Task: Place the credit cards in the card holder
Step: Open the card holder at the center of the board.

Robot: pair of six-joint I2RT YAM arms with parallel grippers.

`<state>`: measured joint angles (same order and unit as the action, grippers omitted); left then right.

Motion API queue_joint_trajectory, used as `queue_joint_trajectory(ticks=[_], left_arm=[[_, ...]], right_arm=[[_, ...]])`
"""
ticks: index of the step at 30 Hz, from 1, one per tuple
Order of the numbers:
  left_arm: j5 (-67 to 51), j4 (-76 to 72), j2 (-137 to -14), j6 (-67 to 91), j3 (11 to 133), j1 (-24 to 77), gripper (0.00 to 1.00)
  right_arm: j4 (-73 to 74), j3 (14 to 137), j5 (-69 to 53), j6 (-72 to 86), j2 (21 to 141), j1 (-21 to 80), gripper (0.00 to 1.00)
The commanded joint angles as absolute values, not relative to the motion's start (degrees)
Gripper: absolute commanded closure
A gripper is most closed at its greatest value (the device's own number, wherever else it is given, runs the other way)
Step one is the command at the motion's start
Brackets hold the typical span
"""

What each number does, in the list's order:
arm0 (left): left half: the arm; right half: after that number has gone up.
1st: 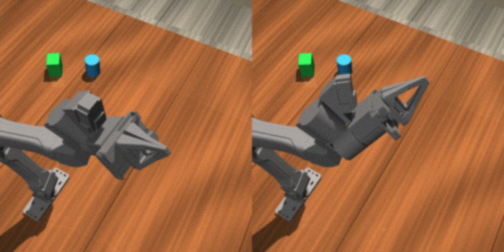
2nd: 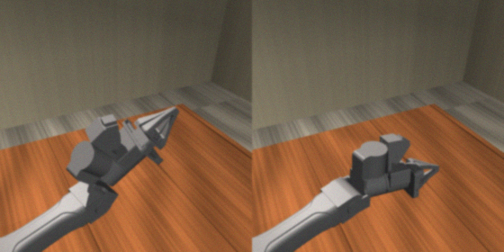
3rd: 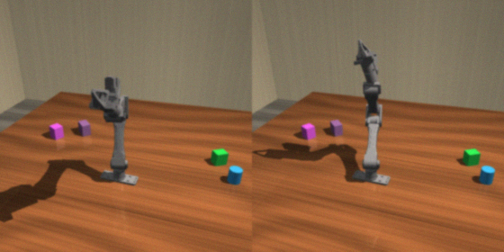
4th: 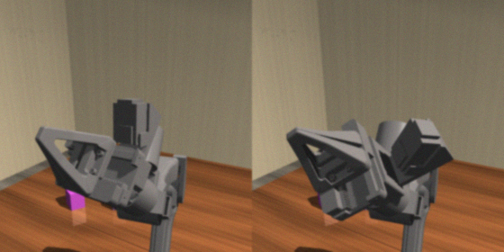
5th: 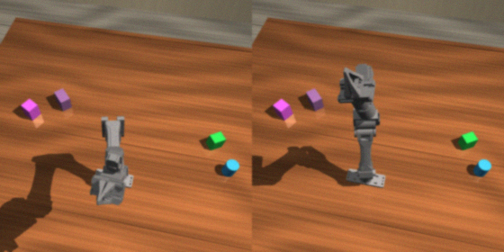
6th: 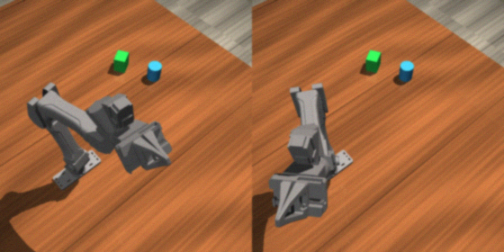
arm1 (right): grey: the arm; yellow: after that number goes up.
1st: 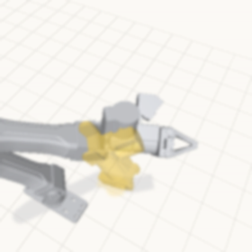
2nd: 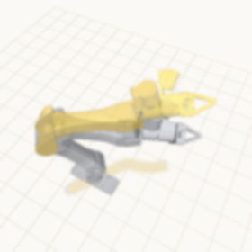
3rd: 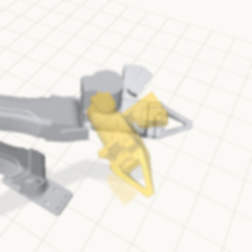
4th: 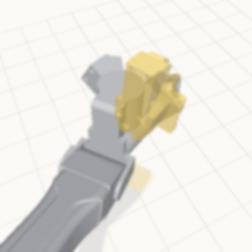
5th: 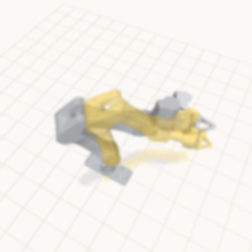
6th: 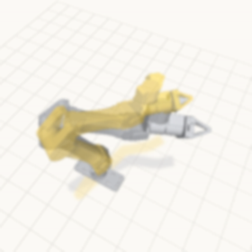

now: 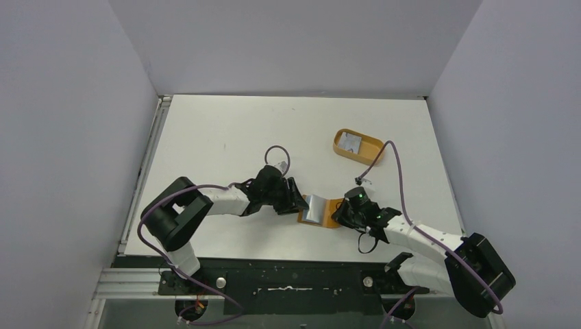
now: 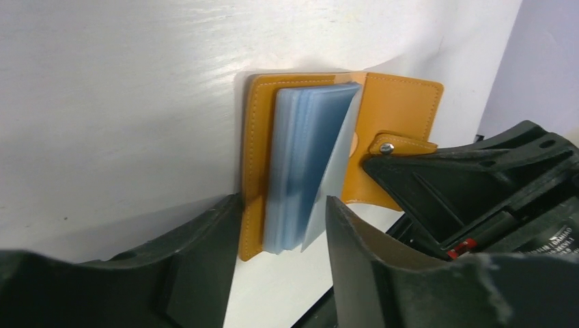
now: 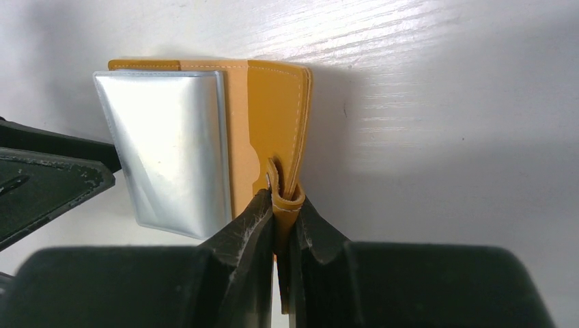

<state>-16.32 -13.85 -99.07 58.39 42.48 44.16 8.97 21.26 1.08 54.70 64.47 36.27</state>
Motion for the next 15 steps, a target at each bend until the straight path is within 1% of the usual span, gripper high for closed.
queue_joint_trajectory(ticks=[1, 5, 15], left_arm=[[-16.8, -17.3, -97.6, 58.8, 41.6, 43.8, 0.5], [-15.3, -14.9, -95.8, 58.0, 40.4, 42.9, 0.45], [-14.5, -11.7, -96.3, 56.5, 41.4, 42.9, 0.43]], right_arm=[[9.2, 19.7, 1.5, 53.6, 63.8, 35.1, 1.0], [9.5, 18.8, 1.7, 53.1, 64.1, 34.1, 1.0], [6.1, 14.7, 0.4, 52.1, 65.6, 30.5, 1.0]])
